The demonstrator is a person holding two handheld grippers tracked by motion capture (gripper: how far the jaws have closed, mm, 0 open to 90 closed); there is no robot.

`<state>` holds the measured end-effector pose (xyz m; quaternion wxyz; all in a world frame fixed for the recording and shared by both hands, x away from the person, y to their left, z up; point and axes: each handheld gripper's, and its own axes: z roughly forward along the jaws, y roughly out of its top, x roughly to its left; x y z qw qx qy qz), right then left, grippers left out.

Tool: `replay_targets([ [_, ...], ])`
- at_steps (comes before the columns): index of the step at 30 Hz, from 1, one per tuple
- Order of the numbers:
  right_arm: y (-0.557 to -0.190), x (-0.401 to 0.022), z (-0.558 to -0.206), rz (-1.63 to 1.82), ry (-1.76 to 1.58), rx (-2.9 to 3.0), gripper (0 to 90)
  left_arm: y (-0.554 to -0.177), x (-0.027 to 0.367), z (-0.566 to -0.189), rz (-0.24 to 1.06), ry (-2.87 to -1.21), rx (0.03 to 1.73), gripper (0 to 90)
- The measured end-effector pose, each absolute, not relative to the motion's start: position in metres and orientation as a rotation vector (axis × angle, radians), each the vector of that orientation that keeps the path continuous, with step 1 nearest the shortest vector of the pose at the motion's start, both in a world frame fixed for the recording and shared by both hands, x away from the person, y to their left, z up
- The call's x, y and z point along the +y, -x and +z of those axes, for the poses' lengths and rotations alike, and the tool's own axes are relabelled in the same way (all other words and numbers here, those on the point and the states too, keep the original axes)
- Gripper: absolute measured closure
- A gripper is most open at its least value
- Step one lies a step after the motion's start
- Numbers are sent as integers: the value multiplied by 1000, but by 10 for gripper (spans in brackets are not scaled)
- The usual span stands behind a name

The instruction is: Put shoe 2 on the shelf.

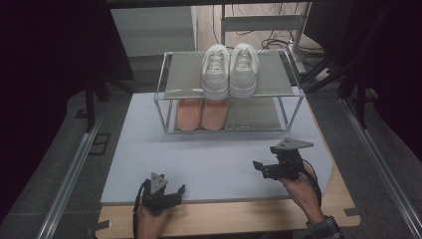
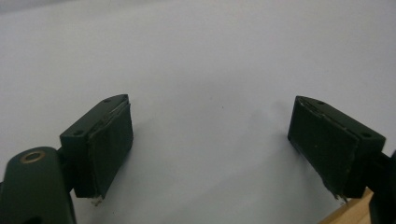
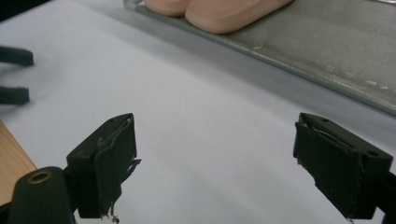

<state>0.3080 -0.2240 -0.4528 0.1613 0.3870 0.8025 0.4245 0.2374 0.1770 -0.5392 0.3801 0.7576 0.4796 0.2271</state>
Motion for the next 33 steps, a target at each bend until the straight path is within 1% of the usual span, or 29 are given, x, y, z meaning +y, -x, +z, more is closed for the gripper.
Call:
replay_targets([
  [5,-302,-223,-467,1173,-1087,2306,113,-237,177,-539,580,-1934,1225,141],
  [7,-299,-223,-474,1158,-1069,2309,89,-237,177,-539,580,-1934,1225,141],
  [12,-294,-221,-485,1122,-1038,2328,74,-237,177,-539,580,-1935,1225,141],
  [16,-291,-218,-498,1114,-1026,2343,33,-237,177,-539,580,-1935,1225,141],
  [22,-287,-211,-520,1110,-1018,2374,22,-237,177,-539,581,-1935,1225,141],
  [25,-287,-210,-526,1114,-1014,2365,22,-237,177,-539,581,-1935,1225,141],
  [26,-287,-210,-531,1104,-1011,2369,6,-237,177,-539,581,-1935,1225,141],
  [33,-284,-212,-538,1173,-1000,2313,0,-237,177,-539,581,-1935,1225,141],
])
